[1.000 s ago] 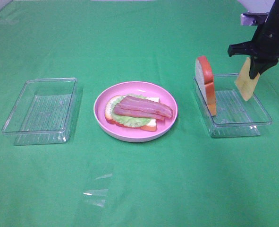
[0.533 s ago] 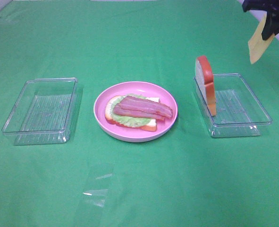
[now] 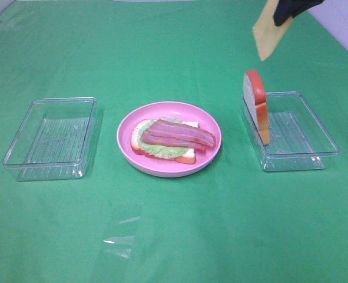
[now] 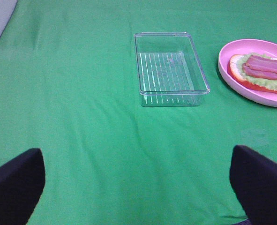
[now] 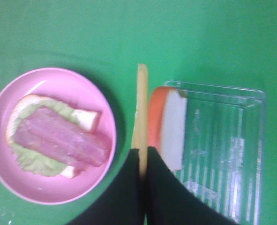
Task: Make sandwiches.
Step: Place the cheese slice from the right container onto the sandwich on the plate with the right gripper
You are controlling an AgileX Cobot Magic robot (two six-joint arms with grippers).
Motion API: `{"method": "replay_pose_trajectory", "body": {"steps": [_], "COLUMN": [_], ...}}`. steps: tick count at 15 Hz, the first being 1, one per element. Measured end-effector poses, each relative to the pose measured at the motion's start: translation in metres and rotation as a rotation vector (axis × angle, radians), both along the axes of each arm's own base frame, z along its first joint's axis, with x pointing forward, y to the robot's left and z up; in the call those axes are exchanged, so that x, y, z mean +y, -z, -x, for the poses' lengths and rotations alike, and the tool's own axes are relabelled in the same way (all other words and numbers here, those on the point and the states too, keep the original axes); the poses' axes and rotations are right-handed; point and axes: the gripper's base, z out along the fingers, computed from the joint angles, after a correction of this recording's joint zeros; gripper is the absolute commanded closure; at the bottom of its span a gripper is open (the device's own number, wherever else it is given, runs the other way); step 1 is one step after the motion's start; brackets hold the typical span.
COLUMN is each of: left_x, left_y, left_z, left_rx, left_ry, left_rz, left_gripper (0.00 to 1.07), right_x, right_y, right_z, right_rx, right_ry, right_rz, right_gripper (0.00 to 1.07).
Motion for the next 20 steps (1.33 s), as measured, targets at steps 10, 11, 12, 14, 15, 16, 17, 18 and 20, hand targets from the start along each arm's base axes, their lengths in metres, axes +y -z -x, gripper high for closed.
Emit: {"method": "replay_pose_trajectory", "body": {"steps": [10,11,12,14,15,16,17,18,20], "left_x": [0.000,0.000,0.000,0.000,0.000,0.000,0.000,0.000,0.000], "left_y": [0.000,0.000,0.000,0.000,0.000,0.000,0.000,0.000,0.000], "left_z": [0.000,0.000,0.000,0.000,0.000,0.000,0.000,0.000,0.000], "left_rx": [0.000,0.000,0.000,0.000,0.000,0.000,0.000,0.000,0.000], "left_ry": [0.000,0.000,0.000,0.000,0.000,0.000,0.000,0.000,0.000], "left_rz": [0.000,0.000,0.000,0.000,0.000,0.000,0.000,0.000,0.000], "left_gripper": [0.06,0.06,0.06,0.06,0.06,0.06,0.06,0.06,0.06], "right_x": [0.151,0.154,0.156,0.162,0.164,0.166,0.167,0.167,0.165], "right_y": [0.054,0.067,0.076,0.104,0.119,0.133,0.144,0.152,0.162], "right_z": [0.036,0.033,0.031,0.024,0.021,0.018,0.015,0.013,0.010], "right_rx": [0.068,0.096,0.116,0.171,0.195,0.214,0.219,0.218,0.211], "right_ry": [-0.327,-0.324,-0.322,-0.313,-0.309,-0.305,-0.302,-0.302,-0.309], "right_rz": [-0.066,-0.063,-0.060,-0.055,-0.044,-0.036,-0.027,-0.009,0.031], "right_gripper": [1.07,1.07,1.07,1.07,1.07,1.07,1.07,1.07,1.07]}}
